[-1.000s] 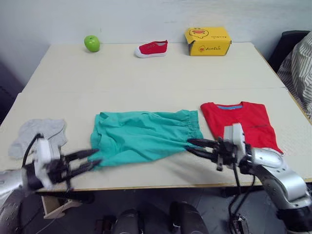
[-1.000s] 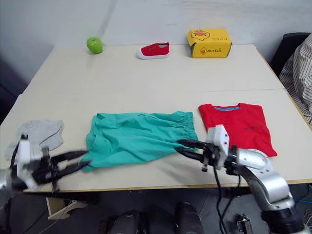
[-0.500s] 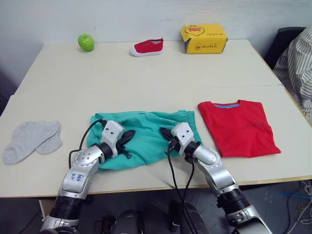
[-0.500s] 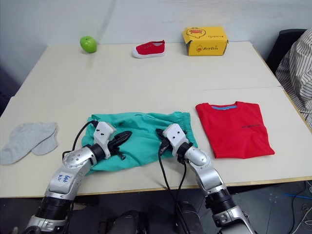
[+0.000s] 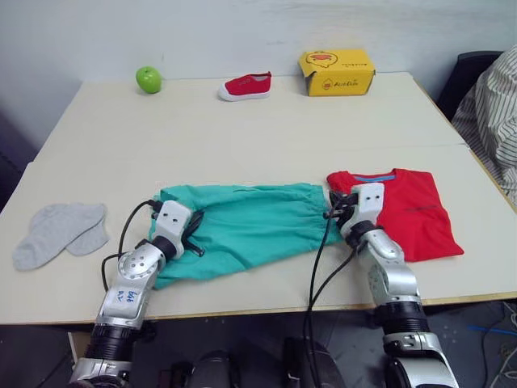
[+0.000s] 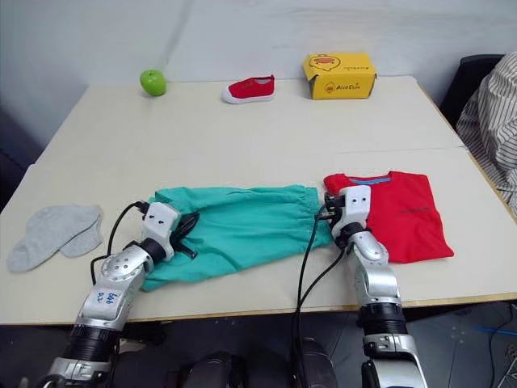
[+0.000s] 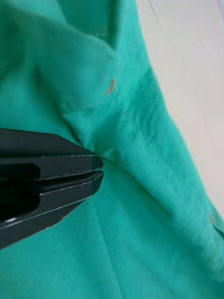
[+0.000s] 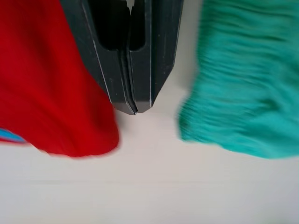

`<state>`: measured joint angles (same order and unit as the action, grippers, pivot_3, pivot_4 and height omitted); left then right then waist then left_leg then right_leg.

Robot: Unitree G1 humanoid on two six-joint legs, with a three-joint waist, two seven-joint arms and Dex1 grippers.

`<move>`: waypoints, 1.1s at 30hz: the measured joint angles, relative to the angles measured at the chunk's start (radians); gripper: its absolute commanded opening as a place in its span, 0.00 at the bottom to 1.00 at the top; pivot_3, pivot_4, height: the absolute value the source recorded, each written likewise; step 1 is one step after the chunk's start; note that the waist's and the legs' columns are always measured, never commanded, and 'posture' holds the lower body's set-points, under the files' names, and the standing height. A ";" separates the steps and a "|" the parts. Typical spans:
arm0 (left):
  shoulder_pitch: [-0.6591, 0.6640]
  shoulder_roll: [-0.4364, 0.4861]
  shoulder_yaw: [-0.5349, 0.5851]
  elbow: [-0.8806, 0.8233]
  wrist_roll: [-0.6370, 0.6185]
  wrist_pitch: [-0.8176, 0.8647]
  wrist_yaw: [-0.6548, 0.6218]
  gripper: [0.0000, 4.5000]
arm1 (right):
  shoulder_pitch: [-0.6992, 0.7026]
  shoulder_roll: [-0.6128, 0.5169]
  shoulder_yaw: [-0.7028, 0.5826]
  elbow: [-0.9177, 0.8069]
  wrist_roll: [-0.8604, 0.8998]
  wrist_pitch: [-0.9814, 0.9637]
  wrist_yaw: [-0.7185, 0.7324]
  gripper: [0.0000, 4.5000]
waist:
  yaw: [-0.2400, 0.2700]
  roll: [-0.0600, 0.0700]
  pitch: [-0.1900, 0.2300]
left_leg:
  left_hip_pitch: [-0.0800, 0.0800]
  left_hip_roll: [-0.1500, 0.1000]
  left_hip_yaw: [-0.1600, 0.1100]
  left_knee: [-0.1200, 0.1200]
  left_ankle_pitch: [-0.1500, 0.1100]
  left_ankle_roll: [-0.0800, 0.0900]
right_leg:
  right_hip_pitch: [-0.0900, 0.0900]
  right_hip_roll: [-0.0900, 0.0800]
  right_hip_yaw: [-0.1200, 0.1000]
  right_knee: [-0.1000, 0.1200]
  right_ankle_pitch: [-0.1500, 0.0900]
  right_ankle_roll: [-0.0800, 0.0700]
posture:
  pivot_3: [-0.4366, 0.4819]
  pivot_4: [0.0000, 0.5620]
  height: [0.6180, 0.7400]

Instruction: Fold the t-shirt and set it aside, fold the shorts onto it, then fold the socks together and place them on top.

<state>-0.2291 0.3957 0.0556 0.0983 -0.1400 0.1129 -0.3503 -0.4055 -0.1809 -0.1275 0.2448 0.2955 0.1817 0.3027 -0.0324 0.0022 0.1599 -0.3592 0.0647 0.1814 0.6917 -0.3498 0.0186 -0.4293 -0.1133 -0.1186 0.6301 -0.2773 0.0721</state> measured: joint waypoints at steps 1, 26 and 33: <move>-0.004 -0.022 0.023 0.013 -0.032 -0.034 -0.019 0.01 | -0.006 0.007 0.001 -0.015 0.028 0.016 0.026 0.00 | -0.002 0.000 0.001 | -0.001 0.001 0.000 -0.001 0.000 0.000 | -0.002 0.000 0.000 0.000 0.000 0.000 | 0.48 0.27 1.00; -0.113 -0.001 -0.079 0.102 0.026 -0.022 -0.129 0.01 | -0.030 -0.060 0.170 -0.036 -0.144 -0.058 0.136 0.00 | 0.005 -0.003 -0.001 | -0.009 -0.002 0.005 -0.001 0.003 0.001 | -0.013 0.002 -0.004 0.007 0.000 0.001 | 0.48 0.27 1.00; -0.126 -0.122 0.017 0.109 -0.146 -0.128 -0.217 0.00 | 0.021 -0.127 0.000 -0.281 0.151 0.192 0.223 0.08 | 0.001 -0.003 0.001 | -0.011 0.000 0.005 -0.001 0.003 0.000 | -0.015 0.003 0.000 0.007 0.000 0.001 | 0.48 0.27 1.00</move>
<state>-0.3555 0.2740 0.0729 0.2076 -0.2864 -0.0156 -0.5678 -0.3845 -0.3081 -0.1271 -0.0362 0.4469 0.3739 0.5254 -0.0310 -0.0005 0.1613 -0.3701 0.0651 0.1859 0.6909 -0.3470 0.0187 -0.4441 -0.1099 -0.1185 0.6371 -0.2770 0.0727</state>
